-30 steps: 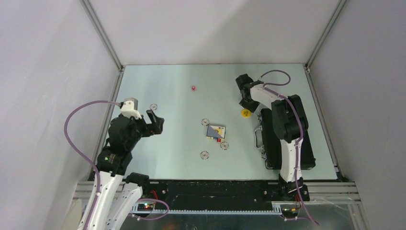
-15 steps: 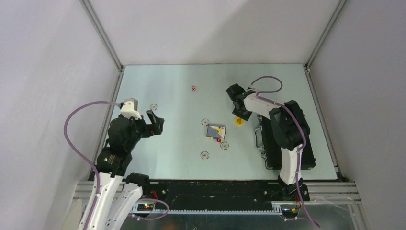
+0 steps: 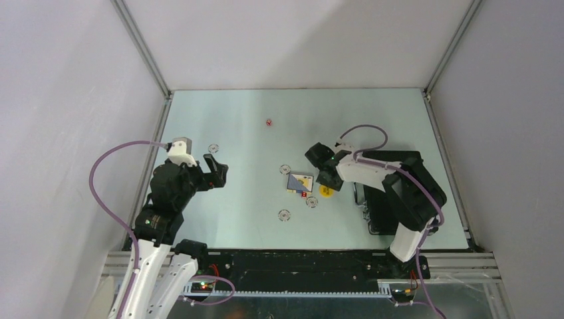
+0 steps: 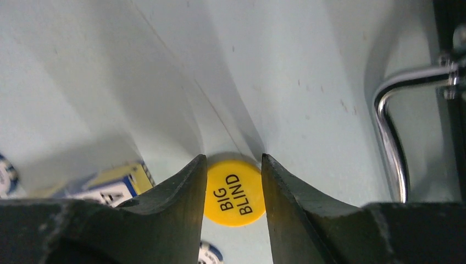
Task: Pack up texas hold em set
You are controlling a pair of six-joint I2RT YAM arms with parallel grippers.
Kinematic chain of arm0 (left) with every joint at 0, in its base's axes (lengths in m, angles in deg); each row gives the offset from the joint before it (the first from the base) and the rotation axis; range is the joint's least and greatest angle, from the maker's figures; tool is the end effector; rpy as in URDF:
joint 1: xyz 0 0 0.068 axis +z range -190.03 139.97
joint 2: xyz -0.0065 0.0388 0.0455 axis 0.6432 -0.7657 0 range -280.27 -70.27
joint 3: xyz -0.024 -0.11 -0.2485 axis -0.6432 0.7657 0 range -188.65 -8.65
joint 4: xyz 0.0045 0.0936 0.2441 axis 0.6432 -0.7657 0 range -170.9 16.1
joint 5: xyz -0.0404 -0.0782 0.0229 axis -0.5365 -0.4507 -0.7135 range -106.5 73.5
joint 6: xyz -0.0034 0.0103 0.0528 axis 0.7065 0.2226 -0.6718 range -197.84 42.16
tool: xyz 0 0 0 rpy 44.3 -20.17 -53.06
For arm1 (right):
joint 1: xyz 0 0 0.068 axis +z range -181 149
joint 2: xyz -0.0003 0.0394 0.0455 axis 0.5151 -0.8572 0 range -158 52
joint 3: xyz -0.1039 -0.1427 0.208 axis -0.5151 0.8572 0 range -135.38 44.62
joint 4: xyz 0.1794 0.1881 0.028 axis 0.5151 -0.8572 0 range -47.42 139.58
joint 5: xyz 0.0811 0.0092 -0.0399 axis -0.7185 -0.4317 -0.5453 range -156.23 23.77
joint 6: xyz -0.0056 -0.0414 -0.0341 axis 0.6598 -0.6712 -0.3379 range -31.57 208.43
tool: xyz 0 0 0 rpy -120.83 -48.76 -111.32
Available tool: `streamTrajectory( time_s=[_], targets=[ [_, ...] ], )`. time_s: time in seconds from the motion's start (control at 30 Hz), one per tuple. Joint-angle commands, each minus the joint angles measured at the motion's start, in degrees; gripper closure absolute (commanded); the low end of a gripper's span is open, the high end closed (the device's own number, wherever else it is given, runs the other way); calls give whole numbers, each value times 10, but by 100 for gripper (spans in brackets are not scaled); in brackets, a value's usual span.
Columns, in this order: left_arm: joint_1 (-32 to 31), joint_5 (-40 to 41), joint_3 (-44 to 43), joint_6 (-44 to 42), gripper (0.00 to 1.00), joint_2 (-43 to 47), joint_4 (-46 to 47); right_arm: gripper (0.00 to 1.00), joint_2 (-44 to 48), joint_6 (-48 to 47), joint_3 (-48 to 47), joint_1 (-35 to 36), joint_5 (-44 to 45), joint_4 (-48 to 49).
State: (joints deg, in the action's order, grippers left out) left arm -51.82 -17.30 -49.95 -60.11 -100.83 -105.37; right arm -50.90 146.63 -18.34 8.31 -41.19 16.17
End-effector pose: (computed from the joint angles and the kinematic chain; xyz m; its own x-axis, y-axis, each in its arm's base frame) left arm 0.1220 -0.0260 0.3137 -0.3961 -0.2285 -0.8893 0.1012 0.9518 -0.2896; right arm 0.2692 0.2011 0.1578 -0.7987 0.3412 -0.4956 0.3769 0.9258 0.0299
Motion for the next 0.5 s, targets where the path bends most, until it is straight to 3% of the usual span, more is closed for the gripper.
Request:
streamTrajectory(
  time_s=[0.0, 0.2, 0.47],
  targets=[
    [-3, -3, -1, -17, 2, 6, 7, 54, 17, 67, 76, 38, -54, -24],
    [-4, -8, 0, -17, 2, 3, 7, 50, 70, 99, 110, 77, -39, -28],
    [-4, -9, 1, -17, 2, -2, 8, 34, 117, 37, 28, 11, 1, -32]
  ],
)
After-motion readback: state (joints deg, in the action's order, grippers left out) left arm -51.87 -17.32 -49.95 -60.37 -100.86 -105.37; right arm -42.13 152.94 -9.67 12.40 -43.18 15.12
